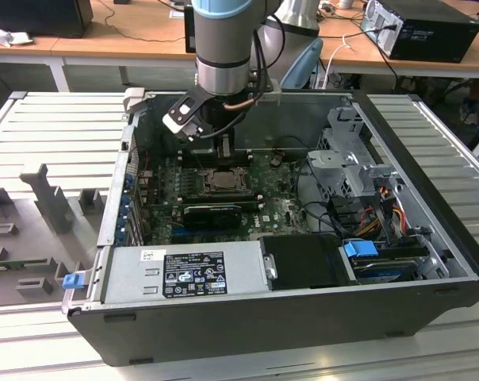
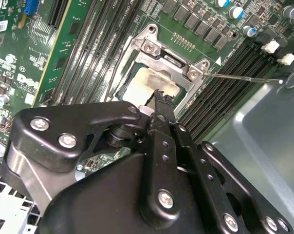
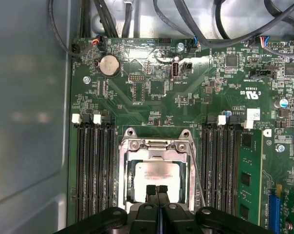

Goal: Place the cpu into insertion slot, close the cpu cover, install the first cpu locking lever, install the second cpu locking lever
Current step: 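Install the first cpu locking lever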

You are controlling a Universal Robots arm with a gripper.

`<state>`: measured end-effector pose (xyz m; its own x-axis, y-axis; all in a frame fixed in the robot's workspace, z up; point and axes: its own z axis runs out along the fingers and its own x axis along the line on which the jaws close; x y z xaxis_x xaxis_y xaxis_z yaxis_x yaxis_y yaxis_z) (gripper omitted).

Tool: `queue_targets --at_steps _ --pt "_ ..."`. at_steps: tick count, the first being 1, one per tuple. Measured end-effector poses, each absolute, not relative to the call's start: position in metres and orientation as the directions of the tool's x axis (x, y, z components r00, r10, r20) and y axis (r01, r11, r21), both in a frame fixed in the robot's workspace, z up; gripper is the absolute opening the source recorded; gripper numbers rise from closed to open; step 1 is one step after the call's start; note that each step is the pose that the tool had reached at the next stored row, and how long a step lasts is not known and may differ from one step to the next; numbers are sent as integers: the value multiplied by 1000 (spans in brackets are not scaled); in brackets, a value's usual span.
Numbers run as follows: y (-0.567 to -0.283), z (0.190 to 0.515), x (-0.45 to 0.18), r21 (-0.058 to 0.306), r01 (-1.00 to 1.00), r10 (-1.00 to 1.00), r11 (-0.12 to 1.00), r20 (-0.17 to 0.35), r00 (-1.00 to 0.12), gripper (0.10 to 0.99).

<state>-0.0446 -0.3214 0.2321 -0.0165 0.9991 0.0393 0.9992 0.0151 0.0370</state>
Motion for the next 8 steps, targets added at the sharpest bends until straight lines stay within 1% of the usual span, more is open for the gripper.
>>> queue_targets --at_steps 8 --pt "-321 243 -45 37 999 999 15 39 -17 106"
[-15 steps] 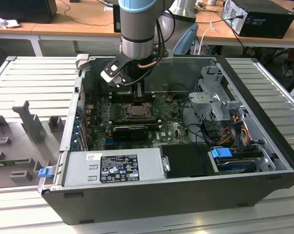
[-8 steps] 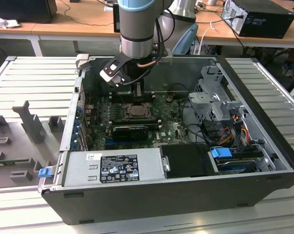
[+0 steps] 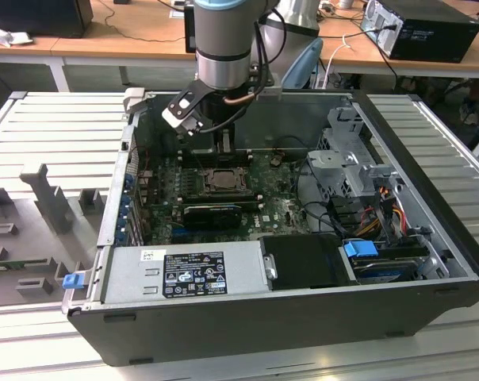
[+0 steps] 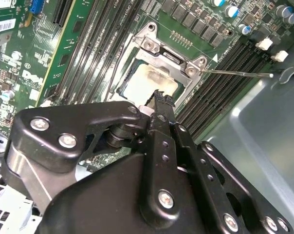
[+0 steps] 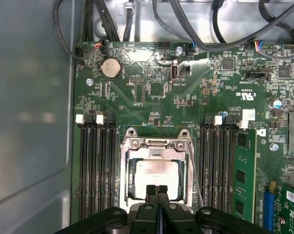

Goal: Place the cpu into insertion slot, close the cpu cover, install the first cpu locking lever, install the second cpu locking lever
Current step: 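Install the first cpu locking lever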

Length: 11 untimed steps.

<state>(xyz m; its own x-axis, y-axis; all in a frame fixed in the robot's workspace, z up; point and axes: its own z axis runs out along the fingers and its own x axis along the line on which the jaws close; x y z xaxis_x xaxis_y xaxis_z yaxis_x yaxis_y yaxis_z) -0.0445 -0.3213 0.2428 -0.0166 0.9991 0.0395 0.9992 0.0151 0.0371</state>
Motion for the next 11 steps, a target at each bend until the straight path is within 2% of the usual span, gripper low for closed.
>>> queue_targets --at_steps 11 --pt "-321 253 -45 37 999 999 15 39 -17 106"
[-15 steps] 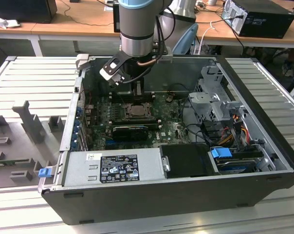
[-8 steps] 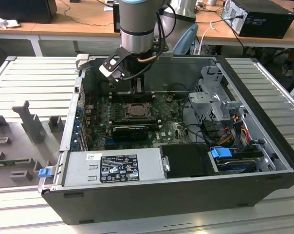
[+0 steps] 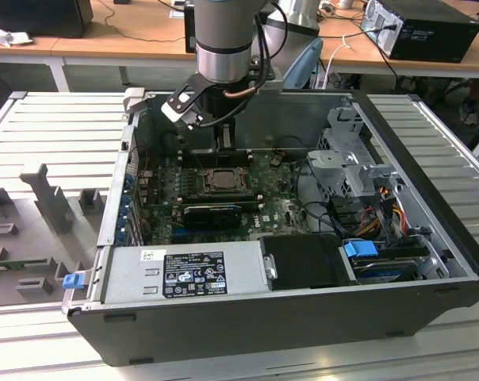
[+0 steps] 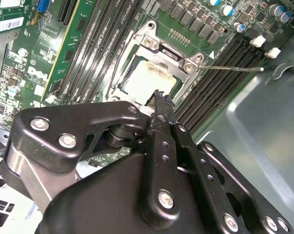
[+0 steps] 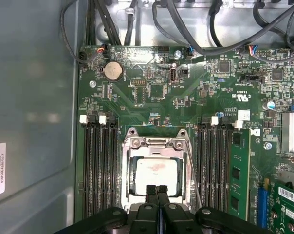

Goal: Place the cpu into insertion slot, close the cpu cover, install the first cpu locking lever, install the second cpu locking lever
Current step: 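Install the first cpu locking lever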

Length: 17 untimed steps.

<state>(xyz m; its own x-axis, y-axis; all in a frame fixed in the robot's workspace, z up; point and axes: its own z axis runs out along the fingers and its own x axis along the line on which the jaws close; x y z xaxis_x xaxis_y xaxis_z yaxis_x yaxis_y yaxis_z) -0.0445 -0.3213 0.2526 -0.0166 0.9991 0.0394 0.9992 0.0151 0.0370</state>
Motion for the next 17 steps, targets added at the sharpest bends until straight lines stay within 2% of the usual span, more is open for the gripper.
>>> queue_targets --at_steps 17 --pt "-321 285 -45 37 999 999 15 39 -17 106"
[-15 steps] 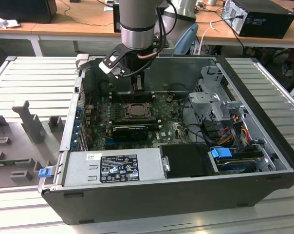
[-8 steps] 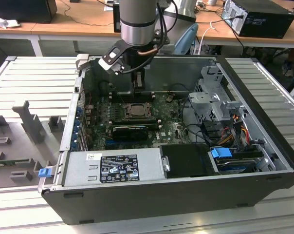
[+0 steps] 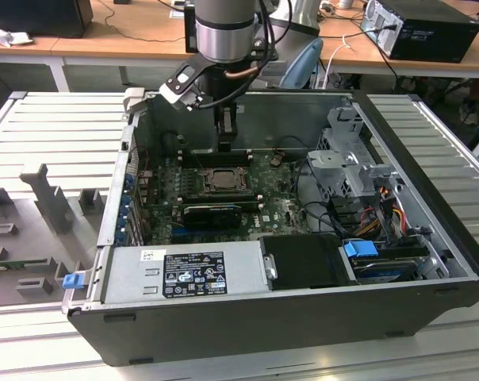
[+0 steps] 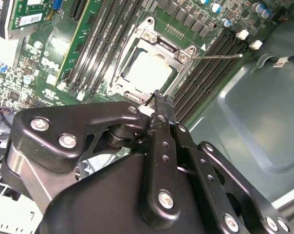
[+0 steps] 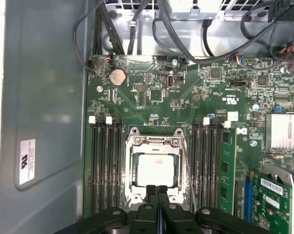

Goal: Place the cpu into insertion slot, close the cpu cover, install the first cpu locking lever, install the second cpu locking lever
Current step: 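Install the first cpu locking lever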

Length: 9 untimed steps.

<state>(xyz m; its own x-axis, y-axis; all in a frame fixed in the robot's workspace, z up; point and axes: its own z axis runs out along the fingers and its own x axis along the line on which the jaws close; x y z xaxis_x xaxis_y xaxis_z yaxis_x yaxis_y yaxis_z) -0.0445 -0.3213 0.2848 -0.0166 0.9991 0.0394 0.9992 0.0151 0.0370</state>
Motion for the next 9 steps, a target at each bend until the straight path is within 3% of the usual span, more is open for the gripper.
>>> queue_targets --at_steps 9 --pt "-321 296 -45 37 999 998 38 39 -39 106"
